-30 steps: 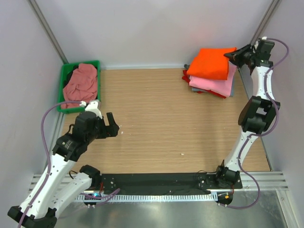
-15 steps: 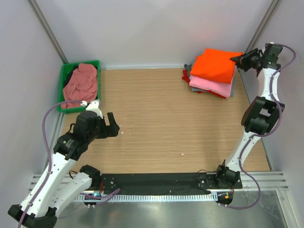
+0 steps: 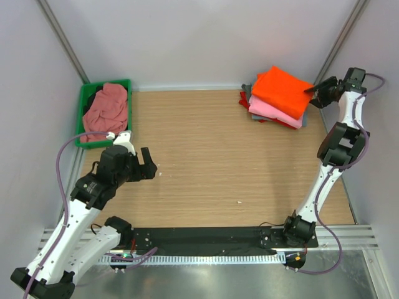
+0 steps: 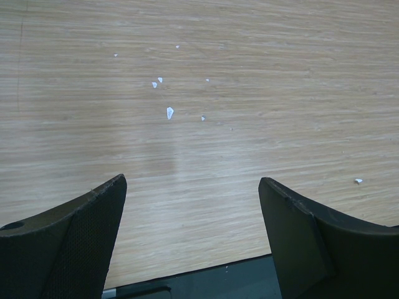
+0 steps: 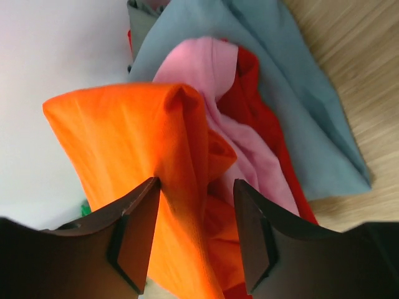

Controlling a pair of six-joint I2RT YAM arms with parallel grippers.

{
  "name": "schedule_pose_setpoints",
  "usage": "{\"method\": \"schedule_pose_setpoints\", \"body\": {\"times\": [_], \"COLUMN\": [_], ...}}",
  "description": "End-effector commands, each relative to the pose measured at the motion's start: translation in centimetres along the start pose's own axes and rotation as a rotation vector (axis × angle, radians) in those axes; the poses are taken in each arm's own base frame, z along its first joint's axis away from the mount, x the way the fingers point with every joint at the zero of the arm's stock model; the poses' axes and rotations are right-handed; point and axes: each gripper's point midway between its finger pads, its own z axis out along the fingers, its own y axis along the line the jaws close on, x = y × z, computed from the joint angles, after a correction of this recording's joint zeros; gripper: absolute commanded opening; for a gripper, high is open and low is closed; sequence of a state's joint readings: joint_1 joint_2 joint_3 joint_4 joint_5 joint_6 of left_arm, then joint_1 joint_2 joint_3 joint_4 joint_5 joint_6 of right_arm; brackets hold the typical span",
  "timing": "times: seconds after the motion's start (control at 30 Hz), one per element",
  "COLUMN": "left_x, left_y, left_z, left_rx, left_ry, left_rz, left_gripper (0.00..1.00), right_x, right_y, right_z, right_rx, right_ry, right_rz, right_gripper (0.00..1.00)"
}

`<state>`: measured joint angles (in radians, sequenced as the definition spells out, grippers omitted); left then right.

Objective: Fold and stack the t-shirts
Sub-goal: Neatly place the folded tshirt to the corner

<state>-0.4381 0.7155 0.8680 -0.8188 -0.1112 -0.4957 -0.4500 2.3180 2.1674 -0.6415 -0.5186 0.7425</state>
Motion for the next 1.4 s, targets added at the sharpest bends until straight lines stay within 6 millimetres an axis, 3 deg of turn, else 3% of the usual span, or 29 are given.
{"method": "schedule_pose_setpoints", "body": {"times": [0.0,0.03,0.13,0.17,0.27,0.43,0.47,0.53,0.63,0.67,0.83,1.03,1.13,1.2,1.37], "left_x": [-0.8,-0.8,-0.8,-0.8,-0.7,-0.9,-0.9,-1.0,-0.9,-1.0,-1.1,-1.0,-1.1,-1.1,-1.0], "left_y": [-0.6,-0.6,-0.7,-0.7,-0.7,-0.7,-0.7,-0.7,-0.7,-0.7,-0.7,-0.7,-0.8,-0.8,-0.8], "left_z": [0.2,0.1,0.1,0.1,0.1,0.0,-0.1,-0.1,-0.2,-0.2,-0.3,-0.3,-0.4,-0.4,-0.3], "left_rx": [0.031,0.033,0.035,0.036,0.036,0.038,0.037,0.040,0.040,0.041,0.044,0.046,0.048,0.049,0.047], "left_ry": [-0.031,-0.032,-0.034,-0.032,-0.032,-0.039,-0.040,-0.046,-0.046,-0.048,-0.055,-0.056,-0.057,-0.055,-0.051], "left_rz": [0.001,0.000,0.000,0.002,0.001,0.000,0.000,0.000,0.000,-0.001,-0.001,0.000,0.001,0.001,0.001], "left_gripper": [0.88,0.88,0.88,0.87,0.88,0.88,0.88,0.88,0.88,0.88,0.88,0.88,0.88,0.88,0.88], "right_x": [-3.1,-3.3,-4.7,-4.8,-4.4,-1.5,-0.3,2.6,6.5,7.3,9.5,9.7,9.3,9.6,10.3], "right_y": [0.8,0.6,2.5,3.5,4.8,8.7,8.6,11.4,13.8,13.6,15.9,14.3,12.7,10.6,9.9], "right_z": [-1.4,-1.8,-3.8,-5.3,-7.2,-10.9,-10.7,-11.2,-9.1,-8.2,-5.5,-2.0,-0.7,0.3,1.0], "right_rx": [0.053,0.077,0.073,0.066,0.066,0.012,0.014,-0.061,-0.169,-0.172,-0.318,-0.325,-0.332,-0.335,-0.402], "right_ry": [-0.092,-0.096,-0.175,-0.204,-0.228,-0.240,-0.219,-0.188,-0.098,-0.077,-0.030,0.012,0.010,0.055,0.101], "right_rz": [-0.068,-0.068,-0.117,-0.137,-0.182,-0.253,-0.252,-0.295,-0.319,-0.315,-0.295,-0.285,-0.279,-0.216,-0.198], "right_gripper": [0.57,0.59,0.65,0.66,0.69,0.69,0.69,0.69,0.64,0.63,0.61,0.59,0.60,0.60,0.60]}}
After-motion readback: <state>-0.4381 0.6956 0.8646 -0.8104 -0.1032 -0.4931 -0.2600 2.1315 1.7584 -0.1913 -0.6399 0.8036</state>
